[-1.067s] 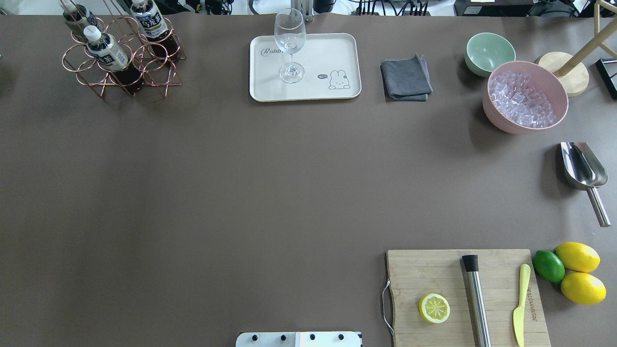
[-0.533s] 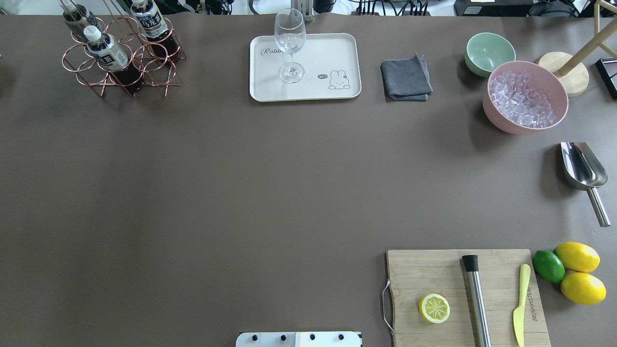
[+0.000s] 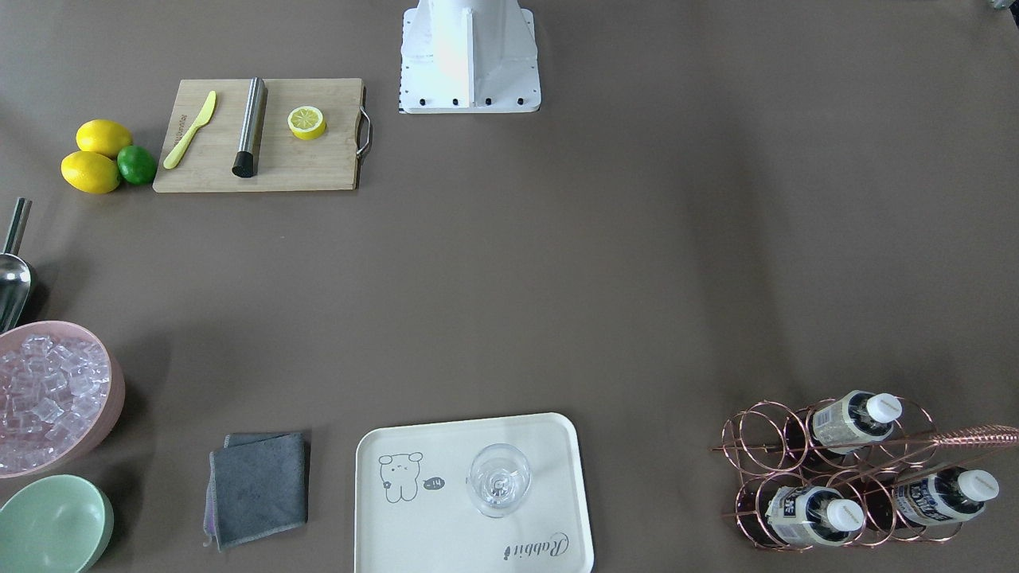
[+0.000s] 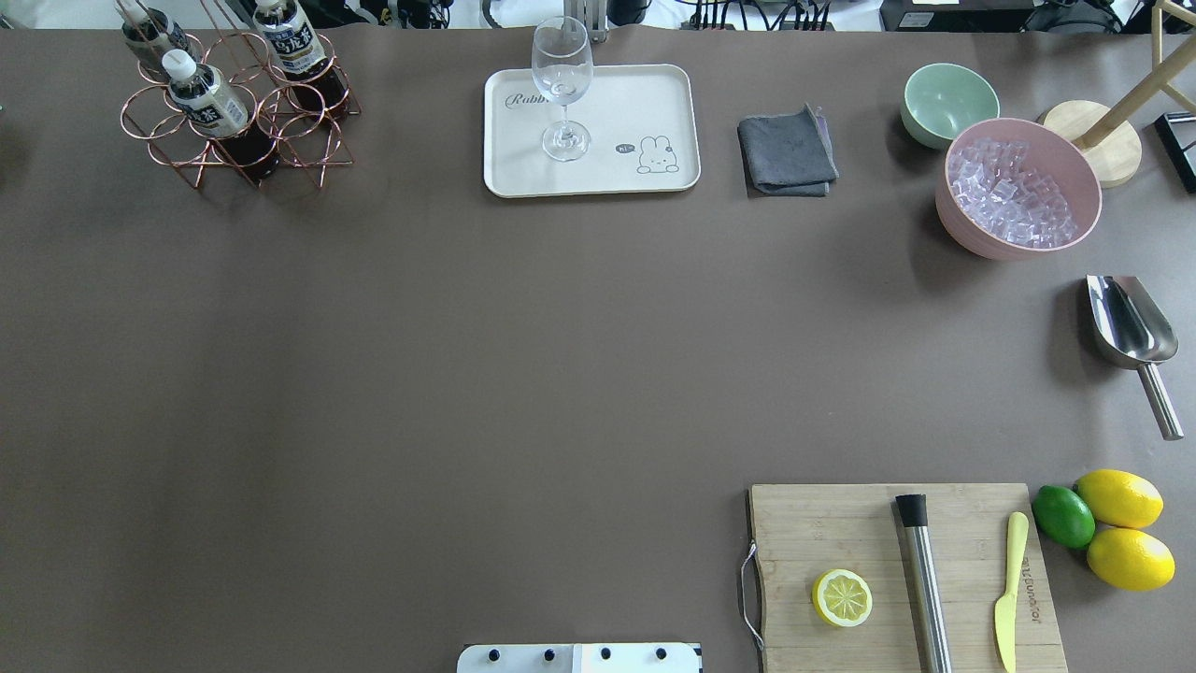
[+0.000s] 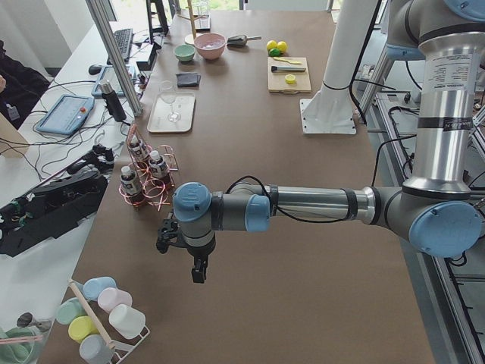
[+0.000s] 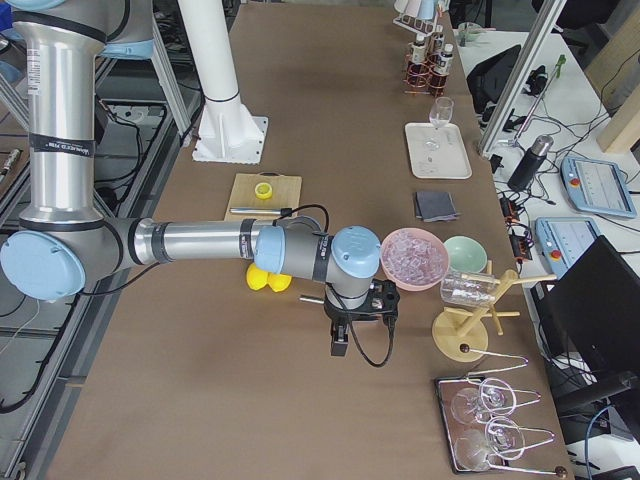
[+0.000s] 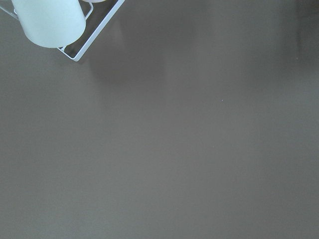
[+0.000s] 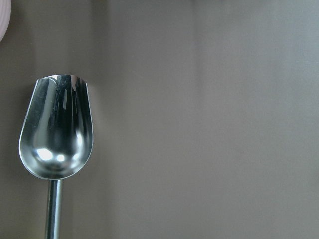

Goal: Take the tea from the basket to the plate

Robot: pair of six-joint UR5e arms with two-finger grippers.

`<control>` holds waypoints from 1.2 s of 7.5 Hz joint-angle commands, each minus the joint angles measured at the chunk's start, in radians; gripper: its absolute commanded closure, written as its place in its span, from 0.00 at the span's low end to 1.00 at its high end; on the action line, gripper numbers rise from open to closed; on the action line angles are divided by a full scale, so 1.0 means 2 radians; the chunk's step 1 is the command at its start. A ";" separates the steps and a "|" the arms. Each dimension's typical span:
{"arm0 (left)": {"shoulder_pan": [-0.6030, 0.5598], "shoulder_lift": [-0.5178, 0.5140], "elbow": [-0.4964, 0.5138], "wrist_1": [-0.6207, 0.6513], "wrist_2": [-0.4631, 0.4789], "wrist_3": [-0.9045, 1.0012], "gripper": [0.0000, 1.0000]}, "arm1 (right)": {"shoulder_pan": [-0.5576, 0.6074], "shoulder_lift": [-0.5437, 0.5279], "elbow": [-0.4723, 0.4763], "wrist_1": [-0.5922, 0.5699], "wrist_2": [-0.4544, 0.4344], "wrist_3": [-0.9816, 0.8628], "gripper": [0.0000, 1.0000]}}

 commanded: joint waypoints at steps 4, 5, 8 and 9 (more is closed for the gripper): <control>-0.001 0.002 -0.009 0.000 0.002 0.002 0.02 | 0.000 -0.001 0.000 0.000 0.000 -0.001 0.00; -0.001 0.003 -0.011 -0.001 0.001 0.004 0.02 | 0.000 -0.001 0.000 0.000 0.000 -0.001 0.00; 0.003 -0.005 -0.011 -0.006 -0.002 0.006 0.02 | 0.000 -0.001 0.000 0.000 0.000 0.000 0.00; 0.004 -0.021 -0.008 -0.011 -0.003 0.037 0.02 | 0.000 -0.001 0.000 0.000 0.000 0.000 0.00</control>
